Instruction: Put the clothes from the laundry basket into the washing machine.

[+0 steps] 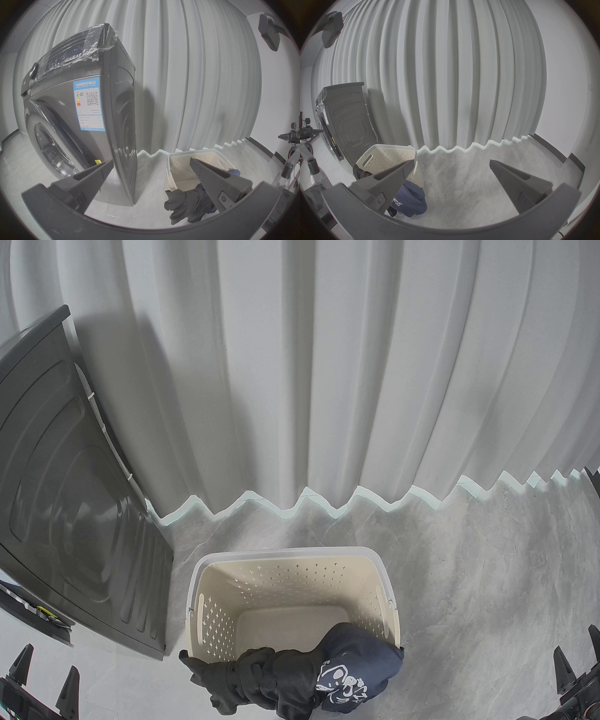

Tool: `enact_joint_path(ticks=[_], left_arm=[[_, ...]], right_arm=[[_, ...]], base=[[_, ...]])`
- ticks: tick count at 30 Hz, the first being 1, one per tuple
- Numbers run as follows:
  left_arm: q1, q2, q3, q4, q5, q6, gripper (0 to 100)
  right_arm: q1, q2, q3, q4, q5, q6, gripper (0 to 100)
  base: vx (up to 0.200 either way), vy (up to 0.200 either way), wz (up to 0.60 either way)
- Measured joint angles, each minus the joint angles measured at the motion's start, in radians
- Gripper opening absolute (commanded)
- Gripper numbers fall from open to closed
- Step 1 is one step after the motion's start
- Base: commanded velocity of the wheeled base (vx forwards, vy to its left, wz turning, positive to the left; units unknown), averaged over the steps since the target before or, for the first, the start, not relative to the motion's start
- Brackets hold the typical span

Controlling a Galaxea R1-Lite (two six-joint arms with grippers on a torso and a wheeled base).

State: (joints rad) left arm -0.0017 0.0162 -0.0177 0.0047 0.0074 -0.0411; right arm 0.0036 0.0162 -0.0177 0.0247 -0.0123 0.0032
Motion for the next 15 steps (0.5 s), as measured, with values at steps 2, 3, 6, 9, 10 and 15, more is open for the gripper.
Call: enact_joint_path(ticks=[2,3,6,9,10,15], left_arm=[[0.000,0.000,0.000,0.000,0.000,0.000,100],[0.000,0.000,0.000,0.000,0.000,0.000,100],[0.000,0.000,0.000,0.000,0.000,0.000,100],[0.000,0.000,0.000,0.000,0.000,0.000,100],[0.000,0.000,0.000,0.000,0.000,0.000,100],[0.000,0.000,0.000,0.000,0.000,0.000,100]], right_arm=[[0.000,0.000,0.000,0.000,0.000,0.000,100],[0.000,0.000,0.000,0.000,0.000,0.000,100],[0.001,0.000,0.000,0.000,0.000,0.000,100],[0.000,0.000,0.000,0.000,0.000,0.000,100],[0.000,0.000,0.000,0.000,0.000,0.000,100],[0.000,0.000,0.000,0.000,0.000,0.000,100]], base=[[0.000,0.000,0.00],[0.000,0.000,0.00],[0.200,0.000,0.00],[0.200,0.000,0.00],[0.000,0.000,0.00],[0.000,0.000,0.00]])
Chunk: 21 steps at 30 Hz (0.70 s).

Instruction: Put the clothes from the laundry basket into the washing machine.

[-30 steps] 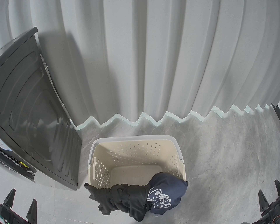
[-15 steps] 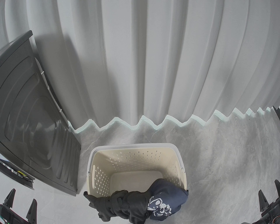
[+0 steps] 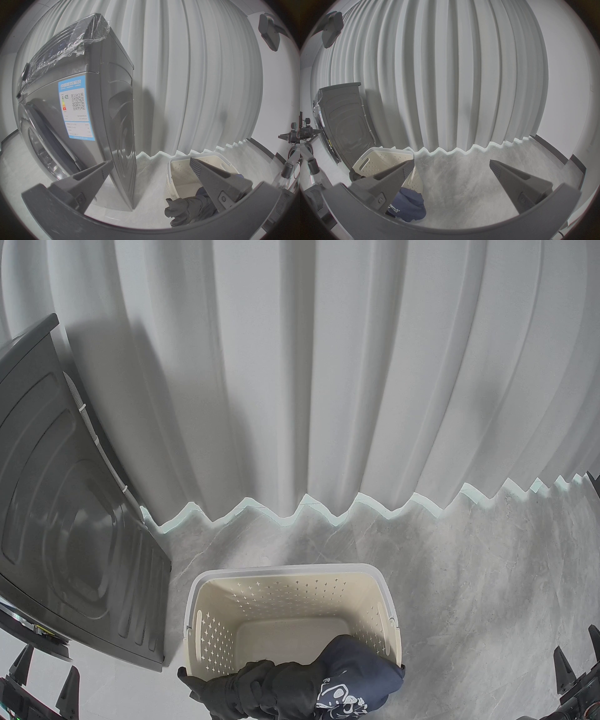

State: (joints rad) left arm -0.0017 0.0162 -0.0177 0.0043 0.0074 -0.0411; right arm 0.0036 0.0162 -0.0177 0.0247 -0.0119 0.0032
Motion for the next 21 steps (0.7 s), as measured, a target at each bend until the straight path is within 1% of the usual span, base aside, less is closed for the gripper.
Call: enact_joint_path(ticks=[3,12,21], left_arm=[[0.000,0.000,0.000,0.000,0.000,0.000,100],[0.000,0.000,0.000,0.000,0.000,0.000,100],[0.000,0.000,0.000,0.000,0.000,0.000,100]], right_arm=[[0.000,0.000,0.000,0.000,0.000,0.000,100],[0.001,0.000,0.000,0.000,0.000,0.000,100],[0.000,0.000,0.000,0.000,0.000,0.000,100]], base=[[0.000,0.000,0.00],[0.200,0.000,0.00],[0.000,0.000,0.00]])
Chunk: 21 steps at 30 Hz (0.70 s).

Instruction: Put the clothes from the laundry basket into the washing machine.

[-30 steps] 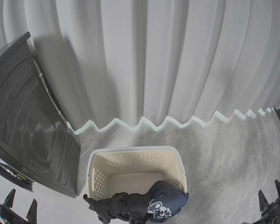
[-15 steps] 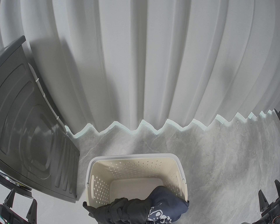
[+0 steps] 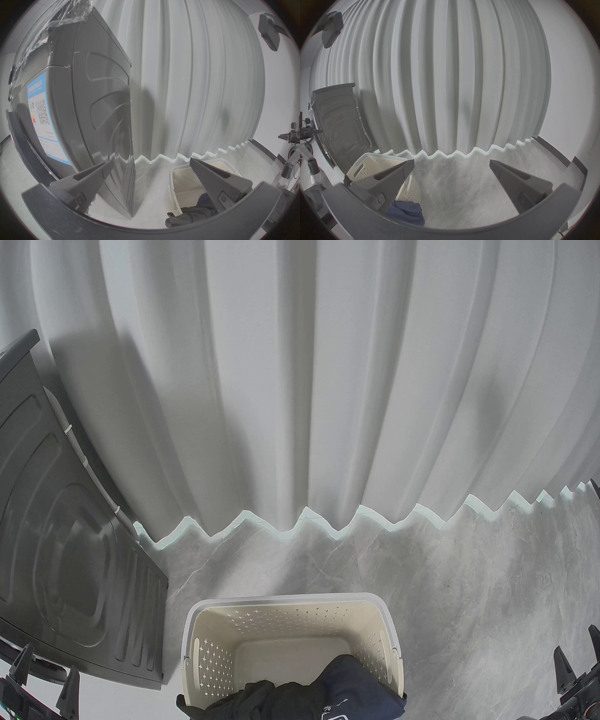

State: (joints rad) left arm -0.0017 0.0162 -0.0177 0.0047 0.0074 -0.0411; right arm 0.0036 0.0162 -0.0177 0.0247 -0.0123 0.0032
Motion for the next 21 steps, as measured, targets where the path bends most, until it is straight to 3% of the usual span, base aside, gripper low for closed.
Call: enact_joint_path(ticks=[21], left_arm=[[0.000,0.000,0.000,0.000,0.000,0.000,100]], right_arm=[[-0.001,0.000,0.000,0.000,0.000,0.000,100]], base=[[0.000,0.000,0.00]])
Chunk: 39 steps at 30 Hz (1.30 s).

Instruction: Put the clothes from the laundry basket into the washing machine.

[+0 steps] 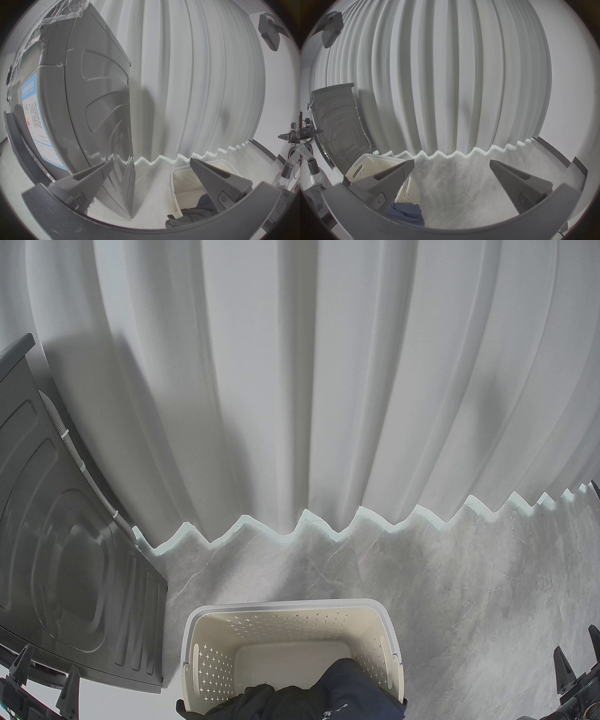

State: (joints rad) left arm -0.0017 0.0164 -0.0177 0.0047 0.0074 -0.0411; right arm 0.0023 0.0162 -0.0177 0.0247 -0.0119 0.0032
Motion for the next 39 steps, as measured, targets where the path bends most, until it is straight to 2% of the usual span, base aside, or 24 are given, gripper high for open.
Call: enact_joint_path(ticks=[3,39], left_arm=[[0.000,0.000,0.000,0.000,0.001,0.000,100],[-0.001,0.000,0.000,0.000,0.000,0.000,100]], right_arm=[[0.001,0.000,0.000,0.000,0.000,0.000,100],[0.001,0.000,0.000,0.000,0.000,0.000,100]], base=[[0.200,0.000,0.00],[0.000,0.000,0.00]])
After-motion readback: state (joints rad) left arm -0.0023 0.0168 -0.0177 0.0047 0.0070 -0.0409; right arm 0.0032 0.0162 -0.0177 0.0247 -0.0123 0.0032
